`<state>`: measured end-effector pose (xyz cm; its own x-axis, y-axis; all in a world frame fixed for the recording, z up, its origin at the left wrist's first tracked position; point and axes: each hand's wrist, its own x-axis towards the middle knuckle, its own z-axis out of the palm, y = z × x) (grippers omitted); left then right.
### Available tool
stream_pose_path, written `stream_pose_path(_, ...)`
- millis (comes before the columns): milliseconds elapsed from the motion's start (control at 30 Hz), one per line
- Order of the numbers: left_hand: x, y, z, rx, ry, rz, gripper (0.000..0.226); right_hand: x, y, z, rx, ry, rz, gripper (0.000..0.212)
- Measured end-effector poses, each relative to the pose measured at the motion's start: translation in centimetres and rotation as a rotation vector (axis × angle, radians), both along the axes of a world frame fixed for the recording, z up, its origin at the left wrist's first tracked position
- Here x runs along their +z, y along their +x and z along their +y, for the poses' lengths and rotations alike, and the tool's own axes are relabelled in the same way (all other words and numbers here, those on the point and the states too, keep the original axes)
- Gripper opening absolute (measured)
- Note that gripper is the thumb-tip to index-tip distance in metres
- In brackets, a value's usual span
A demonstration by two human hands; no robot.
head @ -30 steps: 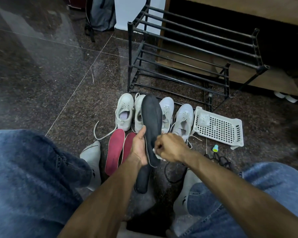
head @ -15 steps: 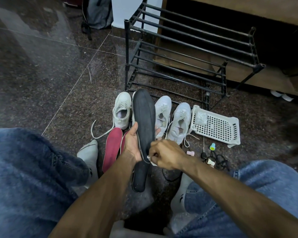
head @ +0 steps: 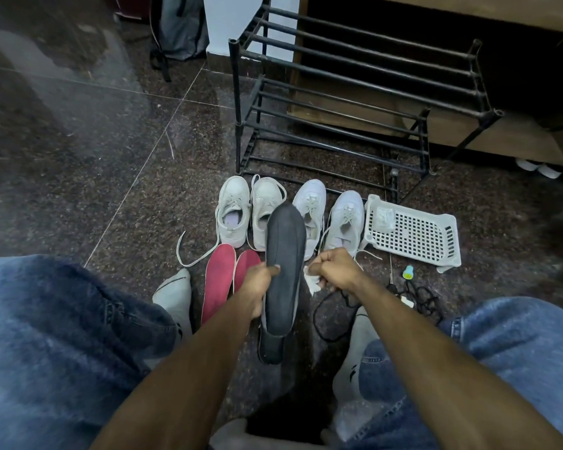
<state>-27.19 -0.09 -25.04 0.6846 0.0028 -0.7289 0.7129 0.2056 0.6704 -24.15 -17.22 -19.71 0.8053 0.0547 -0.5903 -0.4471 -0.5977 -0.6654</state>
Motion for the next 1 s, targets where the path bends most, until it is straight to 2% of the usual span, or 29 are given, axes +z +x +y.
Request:
stream_pose_path(67, -2.1, -0.9, -0.1, -0.088, 0.071, 0.053, 0.031, -1.4, -0.8, 0.2, 0.033, -0.053, 0.087, 0.004)
stream_pose_path(133, -6.6, -1.5, -0.1, -0.116, 0.142, 0.101, 0.055, -2.7, -1.8, 0.3, 0.054, -0.072, 0.178, 0.005)
stream_pose_path(200, -12.1, -1.6, -0.1, -0.113, 0.159, 0.128, 0.069, -4.1, -2.5, 0.2, 0.004, -0.044, 0.23, 0.008)
stream_pose_path(233, -12.4, -1.9, -0.1, -0.122, 0.152, 0.148, 0.07, -4.6, -2.7, 0.1, -0.046, -0.016, 0.244, 0.01)
stream_pose_path(300, -7.7, -2.5, -0.4, -0.128, 0.141, 0.167, 0.055, -5.4, -3.0, -0.1, -0.157, 0.051, 0.266, 0.009)
stream_pose_path(367, -6.5, -2.7, -0.6, -0.164, 0.126, 0.207, 0.035, -6.0, -3.1, -0.2, -0.246, 0.114, 0.303, 0.006)
stream_pose_path(467, -6.4, -2.8, -0.9, -0.229, 0.15, 0.279, 0.035, -7.3, -3.3, -0.4, -0.313, 0.141, 0.362, 0.006)
stream_pose_path(600, -8.5, -2.5, -1.7, -0.305, 0.197, 0.302, 0.037, -9.5, -3.9, -0.7, -0.359, 0.082, 0.392, 0.017)
stream_pose_path(700, -9.4, -2.2, -2.6, -0.348, 0.21, 0.272, 0.03, -11.1, -4.1, -1.3, -0.382, 0.077, 0.401, 0.016)
stream_pose_path(800, -10.2, -2.1, -3.7, -0.447, 0.184, 0.319, 0.023, -12.5, -4.3, -1.9, -0.409, 0.075, 0.395, 0.017)
stream_pose_path(900, -11.4, -1.5, -4.8, -0.521, 0.164, 0.297, 0.024, -13.9, -4.2, -2.2, -0.485, 0.061, 0.36, 0.028)
stream_pose_path(1000, -11.7, -0.6, -5.7, -0.479, 0.25, 0.227, 0.023, -15.3, -3.7, -2.7, -0.509, 0.026, 0.369, 0.031)
